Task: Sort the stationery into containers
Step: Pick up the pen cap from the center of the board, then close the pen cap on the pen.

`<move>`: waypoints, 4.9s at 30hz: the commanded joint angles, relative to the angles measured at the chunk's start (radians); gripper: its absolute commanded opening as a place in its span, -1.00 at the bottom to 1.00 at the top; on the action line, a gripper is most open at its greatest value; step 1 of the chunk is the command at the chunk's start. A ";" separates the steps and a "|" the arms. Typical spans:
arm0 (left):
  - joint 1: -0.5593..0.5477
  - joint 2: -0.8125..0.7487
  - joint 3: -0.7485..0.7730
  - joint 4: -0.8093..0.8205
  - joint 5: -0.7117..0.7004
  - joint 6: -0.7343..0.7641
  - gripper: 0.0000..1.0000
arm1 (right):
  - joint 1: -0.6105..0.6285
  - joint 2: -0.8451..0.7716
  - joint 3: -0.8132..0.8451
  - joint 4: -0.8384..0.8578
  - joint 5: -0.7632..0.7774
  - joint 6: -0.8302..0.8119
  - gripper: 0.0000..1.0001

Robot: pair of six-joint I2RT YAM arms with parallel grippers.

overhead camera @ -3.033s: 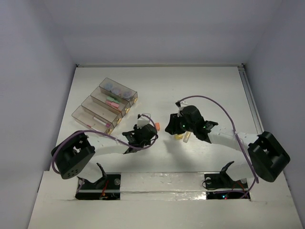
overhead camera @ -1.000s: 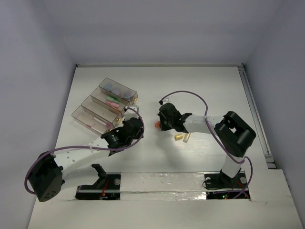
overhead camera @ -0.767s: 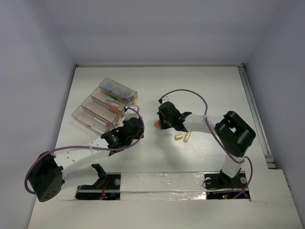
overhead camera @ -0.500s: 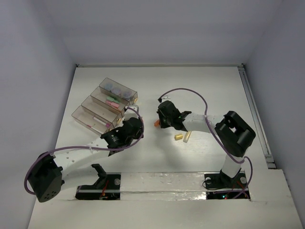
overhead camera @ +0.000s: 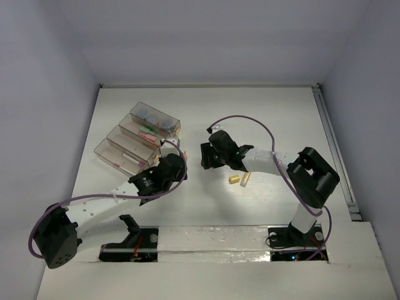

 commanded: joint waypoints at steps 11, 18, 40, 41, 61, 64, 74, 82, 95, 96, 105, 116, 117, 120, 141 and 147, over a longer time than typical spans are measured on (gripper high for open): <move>0.003 -0.074 -0.008 -0.004 -0.013 0.004 -1.00 | -0.005 0.044 0.051 0.043 -0.094 0.073 0.24; 0.003 -0.094 -0.011 -0.007 -0.012 0.001 -1.00 | -0.005 0.072 0.071 0.026 -0.054 0.065 0.27; 0.003 -0.120 0.001 -0.019 -0.018 0.002 -1.00 | -0.005 0.199 0.214 -0.081 0.041 -0.020 0.21; 0.003 -0.123 0.001 -0.023 -0.020 0.002 -1.00 | -0.005 0.199 0.215 -0.091 0.049 -0.030 0.20; 0.003 -0.142 -0.004 -0.027 -0.024 -0.005 -1.00 | -0.005 0.271 0.307 -0.210 0.153 -0.122 -0.06; 0.003 -0.140 -0.007 -0.026 -0.021 -0.005 -1.00 | 0.004 0.271 0.310 -0.220 0.159 -0.122 -0.12; 0.003 -0.116 -0.027 0.017 0.016 -0.016 -1.00 | 0.004 0.207 0.281 -0.211 0.193 -0.099 -0.72; 0.003 -0.132 -0.065 0.151 0.109 -0.022 -1.00 | -0.005 -0.047 0.128 0.027 0.103 -0.044 -0.79; 0.022 -0.204 -0.050 0.378 0.307 -0.045 -1.00 | -0.092 -0.442 -0.127 0.535 -0.092 0.113 -0.84; 0.022 -0.209 -0.059 0.436 0.328 -0.050 -1.00 | -0.102 -0.454 -0.138 0.562 -0.102 0.130 -0.85; 0.068 -0.218 -0.140 0.767 0.588 -0.154 -1.00 | -0.120 -0.499 -0.245 0.888 -0.168 0.371 -0.85; 0.115 -0.226 -0.197 0.906 0.686 -0.241 -1.00 | -0.139 -0.480 -0.296 1.029 -0.243 0.493 -0.83; 0.115 -0.227 -0.198 0.910 0.689 -0.243 -1.00 | -0.148 -0.477 -0.297 1.034 -0.250 0.496 -0.83; 0.126 -0.235 -0.203 0.919 0.694 -0.246 -1.00 | -0.148 -0.459 -0.290 1.044 -0.287 0.504 -0.83; 0.184 -0.204 -0.254 1.080 0.792 -0.346 -1.00 | -0.166 -0.445 -0.313 1.155 -0.356 0.562 -0.82; 0.193 -0.186 -0.258 1.114 0.803 -0.367 -1.00 | -0.166 -0.431 -0.313 1.187 -0.384 0.561 -0.82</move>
